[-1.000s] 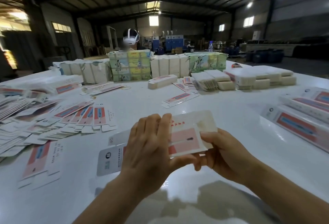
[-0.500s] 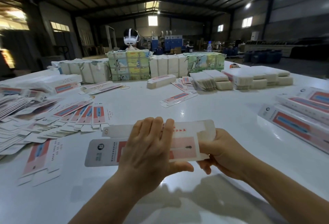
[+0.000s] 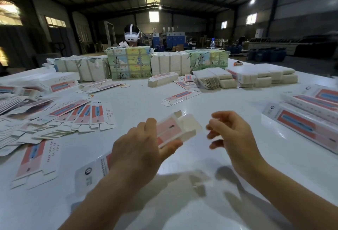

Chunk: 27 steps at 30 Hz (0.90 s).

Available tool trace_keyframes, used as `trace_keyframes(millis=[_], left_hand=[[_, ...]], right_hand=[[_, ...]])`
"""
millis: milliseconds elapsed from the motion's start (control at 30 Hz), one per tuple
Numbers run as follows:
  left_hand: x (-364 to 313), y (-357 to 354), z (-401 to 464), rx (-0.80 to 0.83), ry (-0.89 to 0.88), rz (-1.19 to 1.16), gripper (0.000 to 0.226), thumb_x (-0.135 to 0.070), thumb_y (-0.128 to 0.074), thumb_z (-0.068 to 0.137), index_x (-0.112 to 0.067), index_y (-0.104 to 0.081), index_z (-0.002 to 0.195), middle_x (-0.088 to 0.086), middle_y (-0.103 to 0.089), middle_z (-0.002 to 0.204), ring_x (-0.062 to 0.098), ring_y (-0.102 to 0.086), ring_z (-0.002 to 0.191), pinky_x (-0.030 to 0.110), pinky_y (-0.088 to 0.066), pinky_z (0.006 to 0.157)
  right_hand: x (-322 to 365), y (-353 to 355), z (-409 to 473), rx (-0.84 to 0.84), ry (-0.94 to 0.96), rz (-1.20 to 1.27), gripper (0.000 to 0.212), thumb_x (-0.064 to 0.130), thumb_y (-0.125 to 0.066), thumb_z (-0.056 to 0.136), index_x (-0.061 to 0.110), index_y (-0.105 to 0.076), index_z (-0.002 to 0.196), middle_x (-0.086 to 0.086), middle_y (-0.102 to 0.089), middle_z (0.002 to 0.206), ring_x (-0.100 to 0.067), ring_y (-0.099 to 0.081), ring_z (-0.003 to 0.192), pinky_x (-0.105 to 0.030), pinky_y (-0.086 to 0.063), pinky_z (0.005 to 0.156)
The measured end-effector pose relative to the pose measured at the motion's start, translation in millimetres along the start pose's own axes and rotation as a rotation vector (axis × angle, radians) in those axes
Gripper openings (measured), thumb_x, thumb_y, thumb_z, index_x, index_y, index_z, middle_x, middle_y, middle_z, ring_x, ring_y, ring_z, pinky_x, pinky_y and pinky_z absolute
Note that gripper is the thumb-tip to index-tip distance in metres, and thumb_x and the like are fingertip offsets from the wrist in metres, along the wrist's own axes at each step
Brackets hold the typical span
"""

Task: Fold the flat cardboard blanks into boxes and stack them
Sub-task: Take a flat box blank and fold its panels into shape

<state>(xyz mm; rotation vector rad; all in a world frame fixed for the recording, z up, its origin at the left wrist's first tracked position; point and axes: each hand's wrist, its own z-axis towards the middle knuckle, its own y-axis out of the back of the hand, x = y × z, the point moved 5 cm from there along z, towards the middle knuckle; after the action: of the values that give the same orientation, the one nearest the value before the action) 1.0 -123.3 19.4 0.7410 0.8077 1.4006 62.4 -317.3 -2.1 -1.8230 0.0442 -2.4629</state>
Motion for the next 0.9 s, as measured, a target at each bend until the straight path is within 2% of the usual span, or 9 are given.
trace_keyframes(millis=[33,100,200,333,467,633,700,833,900], left_hand=[[2,-4,0,0.02,0.011,-0.005,0.07,-0.081,0.0,0.064,-0.031,-0.031,0.102,-0.012,-0.051,0.097,0.015,-0.051,0.08,0.029,-0.039,0.06],[2,-9,0,0.042,0.016,-0.015,0.065,-0.078,-0.009,0.068,-0.031,-0.033,0.105,-0.011,-0.051,0.101,0.017,-0.054,0.084,0.03,-0.043,0.063],[-1,-13,-2,0.058,0.039,-0.05,0.061,-0.077,-0.013,0.069,-0.031,-0.034,0.104,-0.011,-0.051,0.1,0.017,-0.052,0.079,0.031,-0.044,0.063],[-13,-16,-6,0.051,0.035,-0.109,0.06,-0.082,-0.003,0.064,-0.035,-0.025,0.095,-0.014,-0.044,0.089,0.012,-0.045,0.072,0.028,-0.036,0.059],[-17,-18,-8,0.021,0.015,-0.14,0.07,-0.083,0.005,0.057,-0.035,-0.027,0.097,-0.014,-0.048,0.093,0.011,-0.048,0.075,0.026,-0.04,0.06],[-17,-16,-10,0.002,-0.072,-0.167,0.08,-0.084,0.003,0.06,-0.035,-0.033,0.112,-0.015,-0.051,0.105,0.006,-0.051,0.08,0.022,-0.052,0.067],[-19,-16,-10,0.005,-0.107,-0.155,0.082,-0.083,0.005,0.059,-0.036,-0.033,0.114,-0.016,-0.051,0.105,0.005,-0.05,0.079,0.021,-0.05,0.065],[-19,-16,-10,0.026,-0.075,-0.122,0.081,-0.082,0.006,0.059,-0.035,-0.035,0.11,-0.015,-0.051,0.101,0.007,-0.046,0.077,0.022,-0.043,0.062],[-20,-17,-10,0.023,-0.06,-0.089,0.08,-0.082,0.007,0.06,-0.034,-0.035,0.109,-0.015,-0.05,0.099,0.007,-0.046,0.076,0.023,-0.039,0.06]], right_hand=[[7,3,-4,-0.087,0.194,-0.169,0.012,0.007,-0.064,0.086,0.018,-0.063,0.091,0.004,-0.064,0.071,-0.009,-0.06,0.065,-0.023,-0.05,0.056],[19,-8,-18,-0.105,0.527,-0.503,0.011,0.009,-0.069,0.083,0.019,-0.068,0.086,0.006,-0.062,0.084,-0.01,-0.058,0.08,-0.016,-0.046,0.071],[19,-22,-30,-0.107,0.708,-0.742,0.017,0.013,-0.066,0.077,0.007,-0.075,0.091,-0.004,-0.064,0.088,-0.02,-0.052,0.088,-0.016,-0.039,0.079],[14,-28,-36,-0.047,0.616,-0.661,0.023,0.011,-0.058,0.083,0.011,-0.075,0.099,0.005,-0.062,0.095,-0.015,-0.045,0.1,-0.028,-0.041,0.084],[10,-30,-36,0.029,0.513,-0.566,0.024,0.002,-0.056,0.09,0.016,-0.073,0.096,0.016,-0.056,0.108,-0.003,-0.038,0.111,-0.012,-0.032,0.093],[17,-32,-31,0.204,0.425,-0.523,0.03,0.016,-0.045,0.082,0.037,-0.063,0.094,0.023,-0.036,0.141,0.003,-0.014,0.139,-0.015,-0.018,0.109],[19,-32,-30,0.247,0.422,-0.52,0.033,0.016,-0.044,0.076,0.035,-0.064,0.094,0.023,-0.043,0.137,0.001,-0.018,0.139,-0.018,-0.021,0.108],[21,-28,-36,0.152,0.41,-0.442,0.03,0.024,-0.054,0.076,0.041,-0.049,0.099,0.017,-0.06,0.115,-0.01,-0.048,0.123,-0.03,-0.039,0.101],[17,-30,-38,0.14,0.379,-0.47,0.048,0.013,-0.059,0.083,0.046,-0.039,0.112,0.025,-0.054,0.116,0.0,-0.049,0.119,-0.044,-0.033,0.11]])
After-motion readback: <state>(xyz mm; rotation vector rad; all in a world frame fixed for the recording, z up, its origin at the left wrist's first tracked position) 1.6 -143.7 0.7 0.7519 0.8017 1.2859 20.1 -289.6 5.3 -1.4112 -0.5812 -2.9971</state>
